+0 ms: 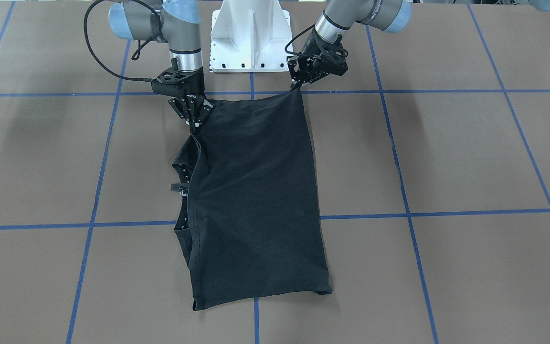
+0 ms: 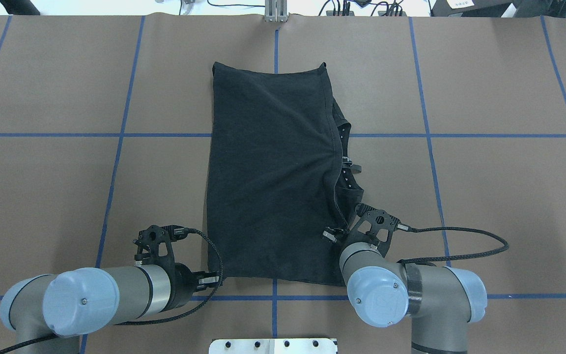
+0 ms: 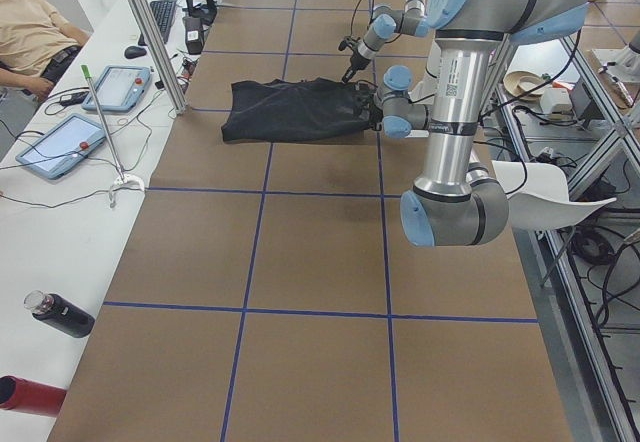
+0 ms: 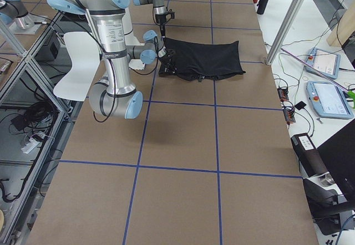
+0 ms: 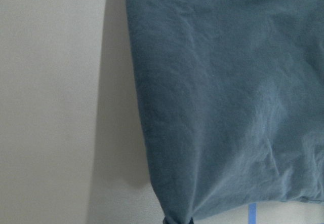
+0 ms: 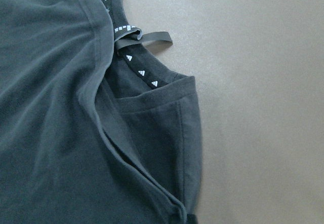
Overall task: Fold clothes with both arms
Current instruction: 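Grasp the shirt's near edge corners with both grippers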
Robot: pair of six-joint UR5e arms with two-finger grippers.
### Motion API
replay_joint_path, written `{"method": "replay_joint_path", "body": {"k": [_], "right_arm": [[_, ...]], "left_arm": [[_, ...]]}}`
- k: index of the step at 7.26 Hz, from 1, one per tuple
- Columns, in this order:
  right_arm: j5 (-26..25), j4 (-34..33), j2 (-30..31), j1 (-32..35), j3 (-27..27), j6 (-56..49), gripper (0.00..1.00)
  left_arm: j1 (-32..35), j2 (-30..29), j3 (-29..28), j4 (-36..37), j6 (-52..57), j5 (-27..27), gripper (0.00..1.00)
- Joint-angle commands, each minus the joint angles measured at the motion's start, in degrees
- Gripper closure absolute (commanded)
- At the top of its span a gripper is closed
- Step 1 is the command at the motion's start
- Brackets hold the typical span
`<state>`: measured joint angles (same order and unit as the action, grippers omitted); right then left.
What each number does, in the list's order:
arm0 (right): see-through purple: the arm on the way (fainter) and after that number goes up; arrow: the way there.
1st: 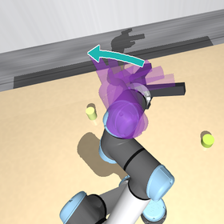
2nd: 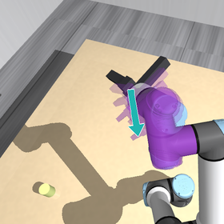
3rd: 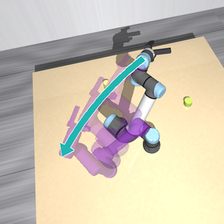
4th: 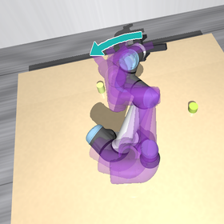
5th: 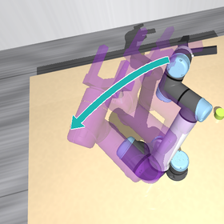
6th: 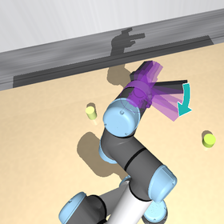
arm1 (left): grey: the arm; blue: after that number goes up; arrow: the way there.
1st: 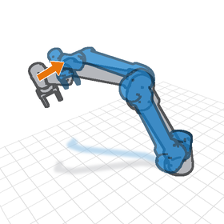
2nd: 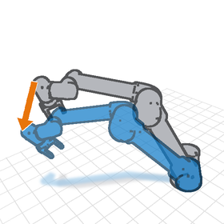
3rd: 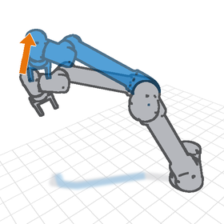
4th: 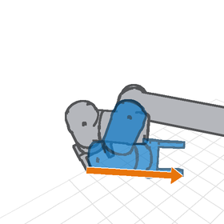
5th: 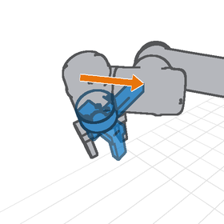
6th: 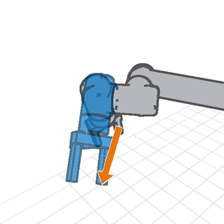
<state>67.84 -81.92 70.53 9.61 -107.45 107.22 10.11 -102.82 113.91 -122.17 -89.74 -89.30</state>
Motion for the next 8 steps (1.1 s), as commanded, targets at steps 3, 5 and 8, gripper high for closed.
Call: {"method": "replay_joint_path", "body": {"k": [3, 5, 8], "right_arm": [[-1.0, 0.0, 0.8, -0.3, -4.8, -0.2, 1.0], [-0.9, -0.2, 6.9, -3.0, -15.1, -0.5, 1.0], [-0.6, -5.2, 8.6, -5.8, -25.8, -0.6, 1.0]], "left_arm": [[0.3, 1.0, 6.4, 1.3, 0.1, -0.5, 1.0], [-0.2, 1.8, 18.0, 11.7, -1.6, -1.4, 1.0], [-0.9, 0.4, 26.6, 21.1, -2.6, -5.5, 1.0]]}}
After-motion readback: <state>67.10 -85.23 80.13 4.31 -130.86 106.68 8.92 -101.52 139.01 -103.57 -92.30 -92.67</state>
